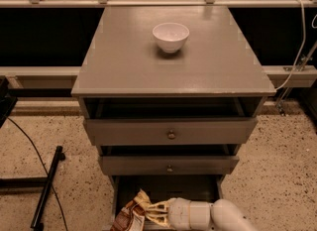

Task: Pick brown chip bag from bottom drawer and place on counter

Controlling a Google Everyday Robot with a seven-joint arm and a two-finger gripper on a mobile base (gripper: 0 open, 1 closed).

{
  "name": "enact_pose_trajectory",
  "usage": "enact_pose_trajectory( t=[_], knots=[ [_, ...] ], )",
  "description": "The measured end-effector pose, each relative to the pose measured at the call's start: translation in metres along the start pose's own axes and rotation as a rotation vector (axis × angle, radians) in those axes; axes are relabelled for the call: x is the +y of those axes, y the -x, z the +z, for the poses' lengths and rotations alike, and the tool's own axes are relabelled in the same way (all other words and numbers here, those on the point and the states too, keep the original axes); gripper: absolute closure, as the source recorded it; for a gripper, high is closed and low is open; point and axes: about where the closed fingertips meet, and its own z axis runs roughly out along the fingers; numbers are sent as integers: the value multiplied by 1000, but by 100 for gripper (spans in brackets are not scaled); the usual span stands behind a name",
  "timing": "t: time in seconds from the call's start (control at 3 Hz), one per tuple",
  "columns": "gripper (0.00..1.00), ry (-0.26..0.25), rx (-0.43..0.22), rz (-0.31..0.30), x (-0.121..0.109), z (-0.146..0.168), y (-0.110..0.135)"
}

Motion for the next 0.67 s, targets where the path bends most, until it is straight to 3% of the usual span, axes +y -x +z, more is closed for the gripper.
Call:
enact_pose_trajectory(
  t=[0.33, 0.67],
  knots=[
    [100, -4, 0, -2, 2, 0, 3],
    [100, -26, -11, -96, -28, -10, 22]
  ],
)
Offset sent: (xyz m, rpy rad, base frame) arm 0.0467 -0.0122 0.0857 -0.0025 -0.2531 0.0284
